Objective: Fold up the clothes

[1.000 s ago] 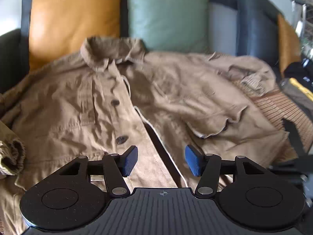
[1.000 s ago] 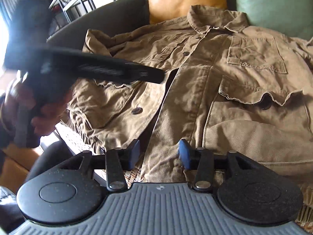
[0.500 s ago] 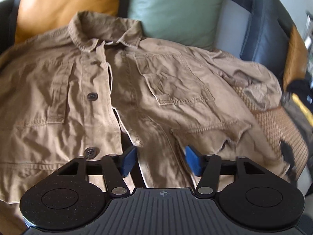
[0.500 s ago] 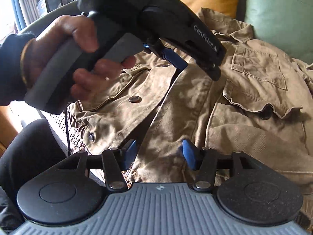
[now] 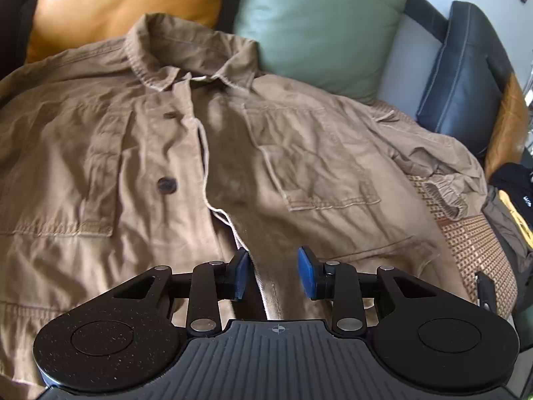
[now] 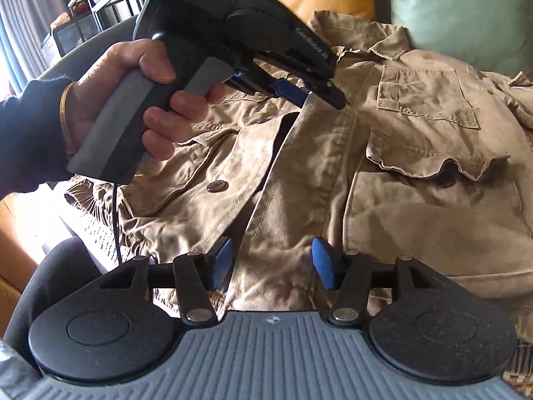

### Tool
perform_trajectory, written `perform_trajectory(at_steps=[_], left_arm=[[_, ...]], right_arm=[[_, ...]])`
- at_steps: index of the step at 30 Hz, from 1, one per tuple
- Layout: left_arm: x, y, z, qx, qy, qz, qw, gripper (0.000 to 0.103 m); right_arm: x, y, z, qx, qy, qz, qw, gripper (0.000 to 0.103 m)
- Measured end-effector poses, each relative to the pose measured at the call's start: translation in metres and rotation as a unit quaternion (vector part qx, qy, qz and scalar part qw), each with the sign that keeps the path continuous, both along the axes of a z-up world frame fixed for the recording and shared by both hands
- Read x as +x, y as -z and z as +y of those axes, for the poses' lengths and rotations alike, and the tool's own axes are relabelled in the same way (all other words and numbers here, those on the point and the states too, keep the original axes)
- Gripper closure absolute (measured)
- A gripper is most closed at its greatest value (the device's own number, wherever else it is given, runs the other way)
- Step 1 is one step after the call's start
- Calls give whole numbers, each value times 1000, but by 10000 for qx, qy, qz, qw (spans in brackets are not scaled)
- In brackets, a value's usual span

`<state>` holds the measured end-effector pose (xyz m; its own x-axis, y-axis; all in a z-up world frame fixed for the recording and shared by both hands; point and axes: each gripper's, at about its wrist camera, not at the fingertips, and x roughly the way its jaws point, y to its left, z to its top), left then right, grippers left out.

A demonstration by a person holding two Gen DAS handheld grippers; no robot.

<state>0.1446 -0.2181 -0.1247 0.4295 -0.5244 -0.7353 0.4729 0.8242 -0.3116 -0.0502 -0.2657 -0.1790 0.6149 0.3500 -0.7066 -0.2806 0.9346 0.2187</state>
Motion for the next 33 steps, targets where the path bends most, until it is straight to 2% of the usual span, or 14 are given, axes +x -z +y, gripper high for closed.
perform_trajectory(at_steps=[3,5,6,7,8,10,12,15,17,22,27,29,31,33], left_arm=[[0,-3,-6,4,171,-124,9998,60],[1,-4,-9,23,237,-173,9996,59],[3,-3,-10,54,213,-175,9996,56],[5,-3,-9,64,174,-154,9997,55],[8,-2,-9,68,132,-126,9998,55],[15,-1,-8,10,32,-52,10000,52],[20,1,-6,30,-48,-26,10000,49],[21,5,-4,404,-146,-174,9989,47],[21,7,1,568,-204,-229,9979,46],[24,10,8,697,-307,-258,9968,42],[22,9,4,649,-222,-235,9974,42],[22,9,3,554,-190,-219,9980,42],[23,8,1,451,-174,-192,9986,40],[26,10,-2,407,-196,-133,9989,39]], right_arm=[[4,1,0,13,66,-19,10000,45],[5,1,-3,77,113,7,9999,58],[5,0,-5,127,138,33,9998,60],[5,0,-8,176,163,58,9997,67],[5,-1,-10,238,181,83,9995,78],[4,-4,-14,365,193,98,9991,79],[4,-6,-15,389,144,101,9991,79],[5,-6,-17,445,49,160,9989,78],[5,-7,-17,521,-11,142,9985,69],[-4,-20,-17,1062,-53,-97,9943,66],[5,-9,-1,1114,-324,208,9930,66],[7,-5,3,1048,-270,294,9937,66],[5,-5,4,999,-170,217,9946,69],[0,-10,5,740,-27,-3,9973,63]])
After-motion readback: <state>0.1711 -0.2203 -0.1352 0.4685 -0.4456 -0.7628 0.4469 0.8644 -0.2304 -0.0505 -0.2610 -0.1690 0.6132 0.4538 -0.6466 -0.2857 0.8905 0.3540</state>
